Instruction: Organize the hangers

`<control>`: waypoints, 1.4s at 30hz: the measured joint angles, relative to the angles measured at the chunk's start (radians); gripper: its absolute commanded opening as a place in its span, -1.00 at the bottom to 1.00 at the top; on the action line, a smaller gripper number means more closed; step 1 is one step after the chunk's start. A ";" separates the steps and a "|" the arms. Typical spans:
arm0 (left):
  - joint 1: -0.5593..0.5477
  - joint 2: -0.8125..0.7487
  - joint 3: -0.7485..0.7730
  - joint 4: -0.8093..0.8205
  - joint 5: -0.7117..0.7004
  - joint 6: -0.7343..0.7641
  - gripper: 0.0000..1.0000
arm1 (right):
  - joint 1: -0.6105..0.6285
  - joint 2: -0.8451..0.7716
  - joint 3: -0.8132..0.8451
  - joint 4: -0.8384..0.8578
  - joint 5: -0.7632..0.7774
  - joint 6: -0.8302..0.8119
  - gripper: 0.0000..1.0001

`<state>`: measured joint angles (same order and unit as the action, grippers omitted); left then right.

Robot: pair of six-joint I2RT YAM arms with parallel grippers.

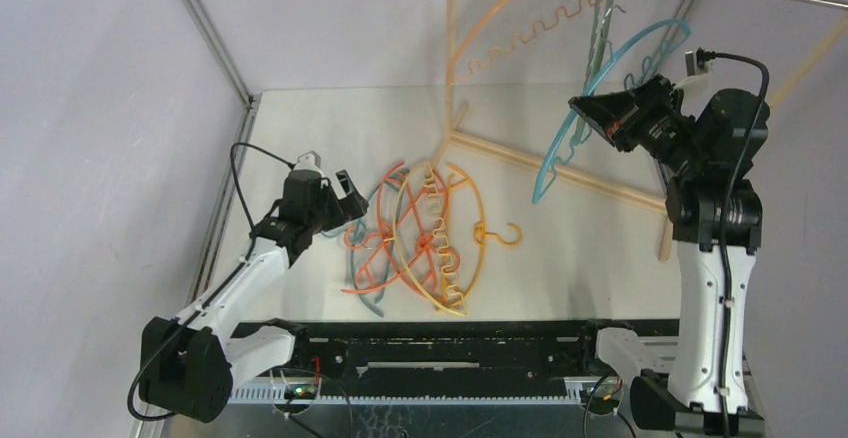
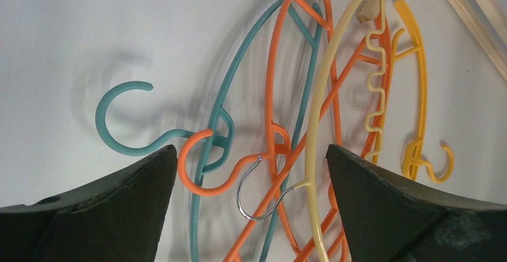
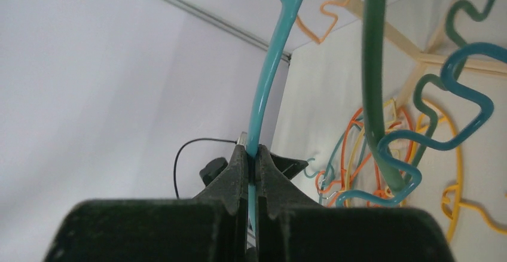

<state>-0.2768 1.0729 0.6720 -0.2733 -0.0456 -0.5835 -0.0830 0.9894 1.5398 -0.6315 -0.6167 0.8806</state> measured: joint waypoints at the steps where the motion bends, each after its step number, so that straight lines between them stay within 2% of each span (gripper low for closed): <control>1: 0.000 0.000 0.002 -0.002 0.000 0.000 0.99 | -0.016 0.015 0.000 0.008 -0.010 0.008 -1.00; 6: 0.000 0.000 0.013 -0.007 0.000 0.008 0.99 | -0.111 0.072 0.000 0.071 -0.061 0.071 -1.00; 10: 0.000 0.006 0.019 -0.010 0.008 0.015 0.99 | -0.131 0.094 0.000 0.148 -0.082 0.126 -1.00; 21: 0.000 0.058 0.031 -0.005 0.032 0.045 0.99 | -0.084 0.153 0.072 0.237 -0.046 0.138 -1.00; 26: 0.000 0.062 0.032 -0.005 0.032 0.052 0.99 | 0.050 0.221 0.060 0.354 -0.018 0.159 -1.00; 30: 0.000 0.067 0.032 -0.006 0.031 0.053 0.99 | 0.095 0.268 0.059 0.322 0.016 0.119 -1.00; 36: 0.003 0.069 0.032 -0.005 0.031 0.053 0.99 | -0.019 0.226 0.042 0.283 0.073 0.076 -1.00; 42: 0.004 0.081 0.032 0.003 0.031 0.051 0.99 | -0.062 0.149 0.039 0.248 0.125 0.017 -1.00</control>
<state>-0.2726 1.1538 0.7036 -0.2703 -0.0143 -0.5320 -0.1448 1.1381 1.5784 -0.3840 -0.4915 0.8978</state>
